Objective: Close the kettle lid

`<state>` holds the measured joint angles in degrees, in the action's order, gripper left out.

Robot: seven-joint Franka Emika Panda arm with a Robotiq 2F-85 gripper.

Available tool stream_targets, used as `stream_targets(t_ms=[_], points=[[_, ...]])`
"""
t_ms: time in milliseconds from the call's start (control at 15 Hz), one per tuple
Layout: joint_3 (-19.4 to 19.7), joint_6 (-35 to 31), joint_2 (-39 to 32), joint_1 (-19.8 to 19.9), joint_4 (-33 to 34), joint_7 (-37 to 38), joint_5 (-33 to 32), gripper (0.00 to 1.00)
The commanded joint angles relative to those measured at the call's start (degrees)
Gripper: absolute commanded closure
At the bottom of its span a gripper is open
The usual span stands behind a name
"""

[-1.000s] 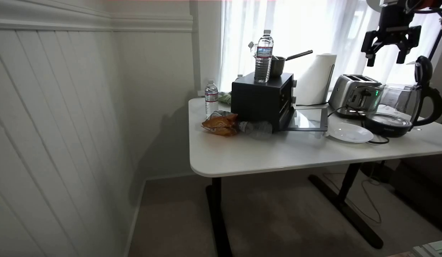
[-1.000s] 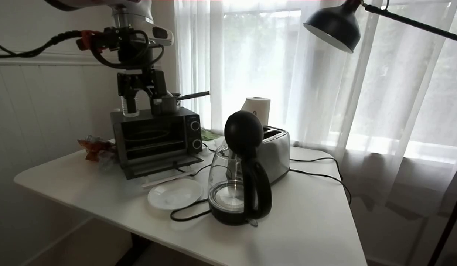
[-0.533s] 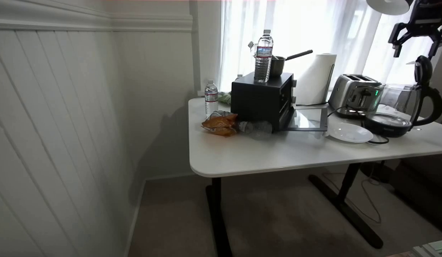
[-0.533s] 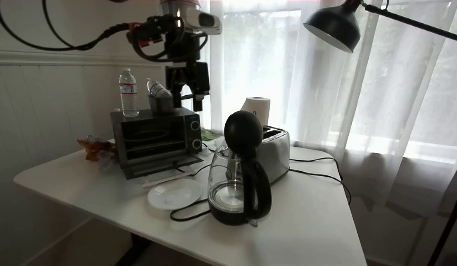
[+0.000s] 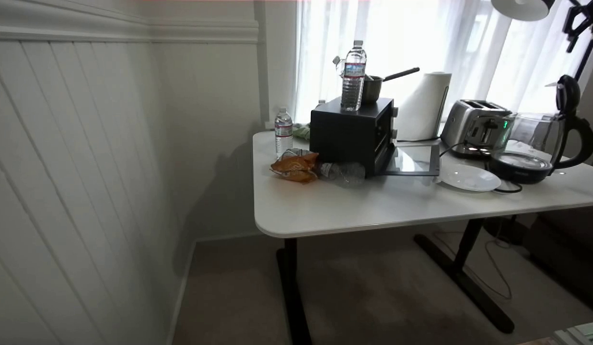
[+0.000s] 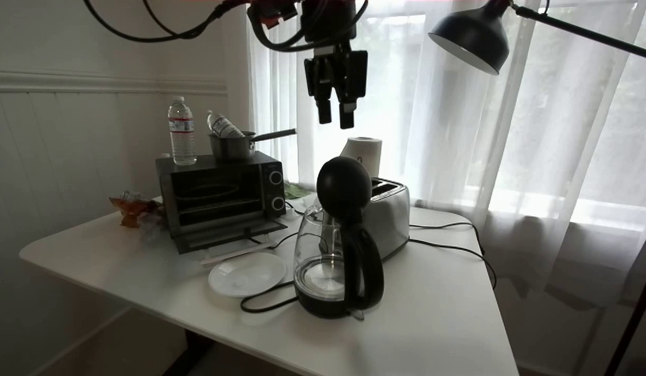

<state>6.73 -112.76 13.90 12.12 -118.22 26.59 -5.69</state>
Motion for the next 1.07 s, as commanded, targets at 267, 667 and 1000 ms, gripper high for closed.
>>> stream_targets(t_ms=[267,667,1000], points=[[3.78,-5.11,-0.4,1.19,-2.28,0.4,6.11,0.88],[3.77,-10.41,-3.21,1.14,-4.33,0.83,7.45,1.0],[3.74,-11.98,-5.01,0.64,-5.17,0.58,8.92,1.0]])
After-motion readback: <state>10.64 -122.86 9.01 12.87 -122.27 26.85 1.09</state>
